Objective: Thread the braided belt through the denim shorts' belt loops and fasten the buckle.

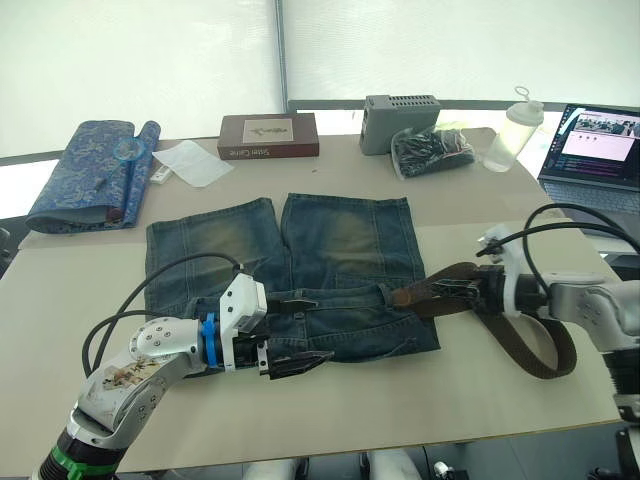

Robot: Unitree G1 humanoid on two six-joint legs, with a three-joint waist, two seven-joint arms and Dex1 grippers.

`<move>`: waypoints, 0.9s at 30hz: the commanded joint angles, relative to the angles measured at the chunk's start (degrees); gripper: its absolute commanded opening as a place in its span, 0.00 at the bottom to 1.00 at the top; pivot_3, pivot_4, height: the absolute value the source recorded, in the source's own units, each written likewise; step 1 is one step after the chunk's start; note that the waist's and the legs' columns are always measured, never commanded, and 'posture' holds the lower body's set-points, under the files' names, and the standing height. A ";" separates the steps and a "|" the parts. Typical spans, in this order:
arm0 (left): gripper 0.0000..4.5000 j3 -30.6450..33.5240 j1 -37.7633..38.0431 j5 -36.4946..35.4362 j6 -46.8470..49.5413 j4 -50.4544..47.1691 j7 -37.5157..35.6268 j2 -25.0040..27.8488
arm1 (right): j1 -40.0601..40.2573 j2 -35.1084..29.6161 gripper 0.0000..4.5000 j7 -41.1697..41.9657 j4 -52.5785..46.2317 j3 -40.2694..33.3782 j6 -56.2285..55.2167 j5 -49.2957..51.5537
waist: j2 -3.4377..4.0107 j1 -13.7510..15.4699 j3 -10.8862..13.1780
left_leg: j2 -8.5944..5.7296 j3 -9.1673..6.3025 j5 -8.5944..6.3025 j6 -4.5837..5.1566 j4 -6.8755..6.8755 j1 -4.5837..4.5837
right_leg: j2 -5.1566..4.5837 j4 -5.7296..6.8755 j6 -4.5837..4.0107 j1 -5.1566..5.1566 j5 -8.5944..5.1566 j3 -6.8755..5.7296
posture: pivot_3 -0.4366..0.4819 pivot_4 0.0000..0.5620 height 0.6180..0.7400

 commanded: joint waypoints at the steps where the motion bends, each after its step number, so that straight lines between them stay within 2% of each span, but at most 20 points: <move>1: 0.99 1.30 0.66 0.73 -1.12 -0.62 -0.14 -0.20 | -2.14 1.95 0.00 -0.58 0.37 1.03 0.99 -2.99 | 0.00 0.03 0.00 | 0.01 0.00 0.00 -0.01 0.00 0.00 | 0.02 0.00 -0.01 0.00 0.01 0.00 | 0.48 0.27 1.00; 14: 0.99 1.07 3.46 3.39 -0.92 0.23 1.39 -1.60 | -3.55 11.30 0.00 -6.80 0.06 -3.00 9.74 -3.39 | 0.01 -0.19 -0.01 | 0.03 0.00 0.01 -0.05 0.00 0.05 | 0.09 0.03 -0.04 0.01 0.05 0.05 | 0.48 0.27 1.00; 19: 0.99 3.32 1.99 -1.37 4.18 1.82 5.00 -4.79 | -4.01 16.80 0.00 -10.55 -2.28 -9.11 15.29 0.41 | 0.02 -0.34 -0.01 | 0.05 -0.01 0.01 -0.04 0.00 0.07 | 0.12 0.08 -0.06 0.00 0.07 0.06 | 0.48 0.27 1.00; 23: 0.99 3.96 0.91 -3.46 7.78 2.22 7.05 -6.15 | -4.19 17.82 0.00 -11.68 -4.73 -13.69 18.64 3.01 | 0.02 -0.26 -0.01 | 0.05 -0.01 0.03 -0.05 0.00 0.07 | 0.15 0.13 -0.07 -0.02 0.07 0.07 | 0.48 0.27 1.00; 27: 0.99 3.58 -0.14 -4.08 10.12 2.47 7.82 -6.69 | -4.56 17.67 0.00 -11.93 -6.96 -14.95 20.32 4.34 | 0.02 -0.12 -0.01 | 0.02 -0.01 0.03 -0.05 0.00 0.07 | 0.14 0.10 -0.04 0.00 0.09 0.07 | 0.48 0.27 1.00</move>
